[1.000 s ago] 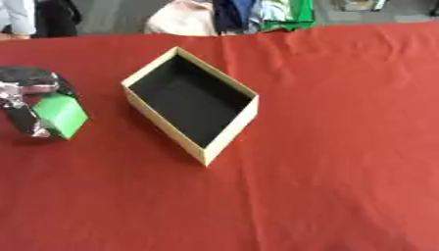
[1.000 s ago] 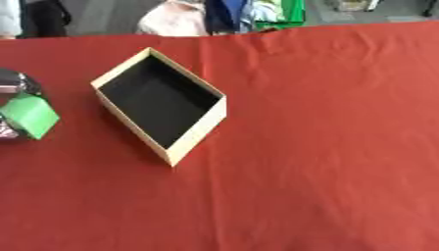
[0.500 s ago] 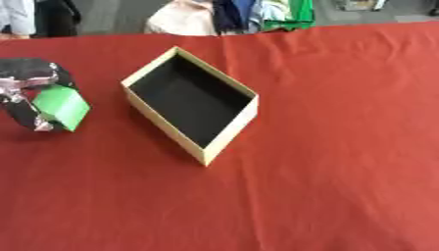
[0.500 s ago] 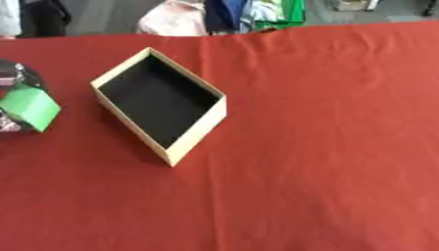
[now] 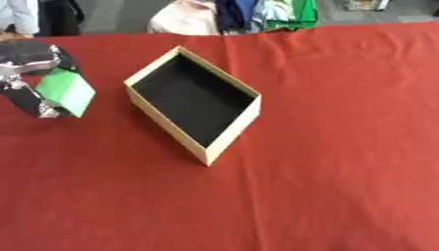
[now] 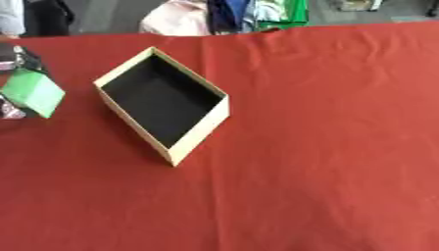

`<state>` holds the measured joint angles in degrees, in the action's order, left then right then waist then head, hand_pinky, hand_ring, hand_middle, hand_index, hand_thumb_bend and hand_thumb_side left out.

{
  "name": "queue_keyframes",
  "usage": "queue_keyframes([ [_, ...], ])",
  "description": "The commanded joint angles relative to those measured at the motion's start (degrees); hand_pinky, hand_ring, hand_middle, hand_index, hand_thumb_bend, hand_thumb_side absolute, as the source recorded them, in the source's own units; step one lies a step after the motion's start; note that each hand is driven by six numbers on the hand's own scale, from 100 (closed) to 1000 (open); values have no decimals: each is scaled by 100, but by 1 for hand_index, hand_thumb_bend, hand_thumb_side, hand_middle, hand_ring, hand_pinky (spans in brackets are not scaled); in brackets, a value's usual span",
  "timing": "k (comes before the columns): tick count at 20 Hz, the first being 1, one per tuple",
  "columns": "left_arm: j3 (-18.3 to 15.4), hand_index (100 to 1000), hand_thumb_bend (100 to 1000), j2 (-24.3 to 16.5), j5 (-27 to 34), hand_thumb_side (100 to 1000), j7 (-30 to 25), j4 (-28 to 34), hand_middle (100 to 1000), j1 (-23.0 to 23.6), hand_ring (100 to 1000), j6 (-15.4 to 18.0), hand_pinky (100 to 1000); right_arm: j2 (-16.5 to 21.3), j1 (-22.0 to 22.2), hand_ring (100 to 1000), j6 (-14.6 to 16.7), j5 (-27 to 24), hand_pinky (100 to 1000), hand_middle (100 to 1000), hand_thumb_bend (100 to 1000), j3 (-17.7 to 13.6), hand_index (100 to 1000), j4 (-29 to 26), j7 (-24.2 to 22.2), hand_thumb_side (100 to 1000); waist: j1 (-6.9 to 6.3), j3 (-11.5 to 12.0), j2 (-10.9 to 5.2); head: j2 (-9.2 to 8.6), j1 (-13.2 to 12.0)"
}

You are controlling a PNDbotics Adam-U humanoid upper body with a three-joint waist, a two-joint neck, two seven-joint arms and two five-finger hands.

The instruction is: Pick up objects on the table and place them in the box.

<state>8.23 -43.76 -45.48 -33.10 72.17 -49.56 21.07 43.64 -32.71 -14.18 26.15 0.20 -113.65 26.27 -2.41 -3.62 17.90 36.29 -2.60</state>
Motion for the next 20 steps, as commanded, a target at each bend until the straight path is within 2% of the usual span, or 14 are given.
queue_keyframes([
  [1, -5, 663, 239, 49, 39, 100, 50, 377, 538, -304, 648, -59, 664, 129, -52, 785, -7, 4, 809, 805, 100, -68, 809, -94, 21, 197, 43, 18, -160, 80, 82],
  [5, 141, 664, 234, 422, 11, 100, 86, 558, 540, -666, 647, -99, 662, 99, -97, 785, 17, -9, 809, 805, 100, -36, 809, -94, -14, 197, 43, 34, -202, 104, 115],
  [12, 357, 674, 219, 1108, -249, 100, 308, 424, 546, -1100, 642, -213, 653, 63, -138, 785, 39, -19, 809, 804, 100, -20, 808, -94, -38, 195, 27, -16, -231, 100, 206],
  [20, 543, 693, 222, 1676, -540, 100, 721, -24, 566, -1253, 648, -298, 656, 24, -185, 786, 62, -34, 809, 804, 100, -6, 808, -94, -54, 195, 13, -61, -214, 68, 222],
])
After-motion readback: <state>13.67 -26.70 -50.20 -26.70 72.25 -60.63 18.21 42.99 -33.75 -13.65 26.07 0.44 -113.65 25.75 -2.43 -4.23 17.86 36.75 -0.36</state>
